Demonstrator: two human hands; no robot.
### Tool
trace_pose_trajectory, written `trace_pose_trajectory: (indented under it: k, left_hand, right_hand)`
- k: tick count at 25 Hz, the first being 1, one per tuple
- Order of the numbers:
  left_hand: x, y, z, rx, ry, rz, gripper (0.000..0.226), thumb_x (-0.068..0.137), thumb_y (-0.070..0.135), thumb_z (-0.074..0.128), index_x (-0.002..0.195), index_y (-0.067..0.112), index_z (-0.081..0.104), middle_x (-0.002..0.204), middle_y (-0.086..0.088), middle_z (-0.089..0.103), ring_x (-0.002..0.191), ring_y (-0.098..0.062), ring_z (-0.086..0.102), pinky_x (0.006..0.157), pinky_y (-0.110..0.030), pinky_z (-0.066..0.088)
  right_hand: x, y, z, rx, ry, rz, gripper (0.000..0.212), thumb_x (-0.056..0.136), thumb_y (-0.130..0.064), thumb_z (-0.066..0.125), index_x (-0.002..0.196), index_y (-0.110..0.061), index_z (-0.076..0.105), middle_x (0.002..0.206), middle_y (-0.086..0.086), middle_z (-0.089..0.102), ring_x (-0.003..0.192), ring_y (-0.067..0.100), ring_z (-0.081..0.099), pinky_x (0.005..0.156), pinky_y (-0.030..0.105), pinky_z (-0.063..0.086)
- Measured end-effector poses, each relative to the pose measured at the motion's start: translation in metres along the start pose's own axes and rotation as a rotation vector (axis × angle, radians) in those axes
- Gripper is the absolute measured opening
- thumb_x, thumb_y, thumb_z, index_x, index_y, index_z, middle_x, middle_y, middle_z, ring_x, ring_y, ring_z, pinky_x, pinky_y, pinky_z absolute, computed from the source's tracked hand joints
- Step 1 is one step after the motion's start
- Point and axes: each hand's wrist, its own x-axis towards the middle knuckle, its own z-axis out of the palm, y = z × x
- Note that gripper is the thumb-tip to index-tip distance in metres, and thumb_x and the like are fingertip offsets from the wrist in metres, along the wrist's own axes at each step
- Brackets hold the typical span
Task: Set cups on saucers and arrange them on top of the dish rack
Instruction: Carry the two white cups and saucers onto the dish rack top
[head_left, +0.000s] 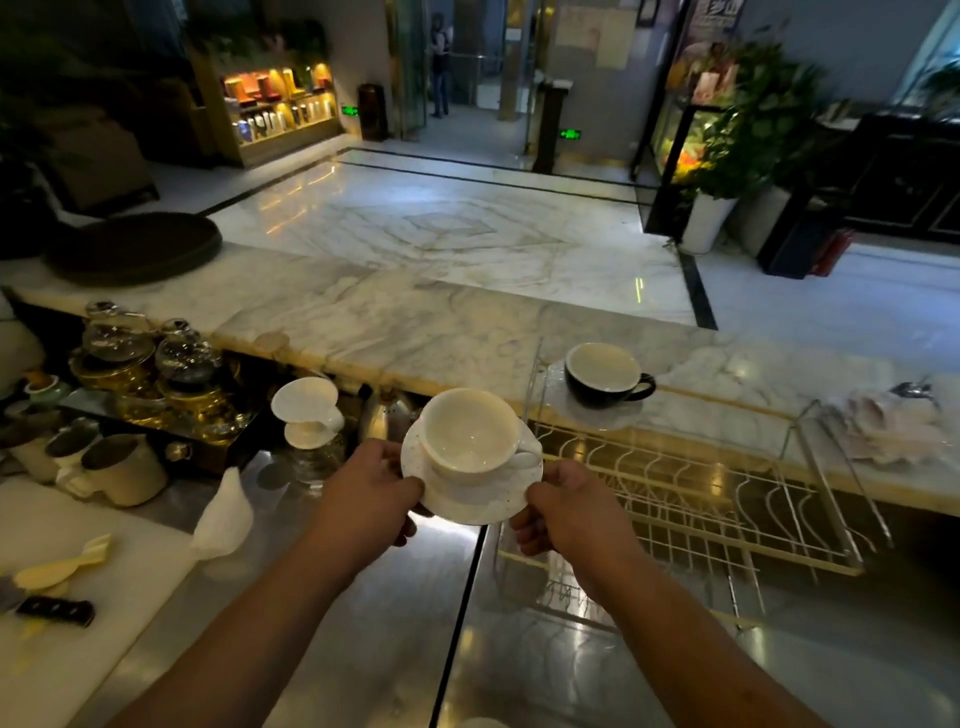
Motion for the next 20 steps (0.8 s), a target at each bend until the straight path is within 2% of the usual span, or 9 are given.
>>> trace_pose_trajectory:
  k: [8, 10, 12, 14, 20]
  left_hand:
    - [0.007, 0.055, 0.075, 0.001, -0.11, 0.023, 0.022, 0.09, 0.012, 0.064, 0.107, 0.023, 0.055, 0.078, -0.006, 0.078, 0.051, -0.01, 0.071, 0.04, -0.022, 0.049]
    - [0.008, 0.066, 0.096, -0.009, -0.138, 0.035, 0.023, 0.09, 0.012, 0.066, 0.106, 0.024, 0.054, 0.077, -0.005, 0.078, 0.051, -0.008, 0.071, 0.038, -0.019, 0.048]
    - [0.01, 0.074, 0.116, -0.009, -0.18, 0.038, 0.025, 0.09, 0.012, 0.066, 0.102, 0.028, 0.052, 0.068, 0.005, 0.078, 0.051, -0.012, 0.072, 0.039, -0.023, 0.051]
    - [0.013, 0.08, 0.137, 0.004, -0.222, 0.038, 0.025, 0.089, 0.013, 0.067, 0.1, 0.03, 0.051, 0.067, 0.01, 0.078, 0.048, -0.014, 0.07, 0.041, -0.026, 0.053]
    - [0.021, 0.089, 0.194, 0.037, -0.285, 0.014, 0.031, 0.085, 0.013, 0.068, 0.11, 0.026, 0.053, 0.073, -0.006, 0.078, 0.047, -0.015, 0.07, 0.042, -0.027, 0.053]
  right_hand:
    - [-0.008, -0.006, -0.087, 0.025, 0.158, 0.03, 0.019, 0.09, -0.005, 0.055, 0.106, -0.008, 0.064, 0.067, 0.018, 0.075, 0.053, 0.026, 0.068, 0.052, 0.035, 0.057]
    - [-0.013, -0.007, -0.11, 0.03, 0.187, 0.045, 0.018, 0.091, -0.003, 0.054, 0.106, -0.008, 0.064, 0.066, 0.017, 0.075, 0.051, 0.024, 0.067, 0.05, 0.033, 0.056]
    - [-0.017, -0.005, -0.13, 0.017, 0.208, 0.048, 0.016, 0.093, -0.002, 0.054, 0.103, -0.007, 0.065, 0.062, 0.013, 0.073, 0.048, 0.021, 0.065, 0.047, 0.031, 0.055]
    - [-0.02, -0.002, -0.151, -0.03, 0.238, 0.053, 0.013, 0.094, -0.003, 0.055, 0.1, -0.009, 0.066, 0.061, 0.011, 0.074, 0.049, 0.02, 0.066, 0.047, 0.03, 0.056]
    - [-0.014, 0.017, -0.199, -0.12, 0.313, 0.087, 0.011, 0.096, -0.004, 0.057, 0.102, -0.011, 0.062, 0.064, 0.009, 0.076, 0.052, 0.02, 0.071, 0.049, 0.028, 0.056]
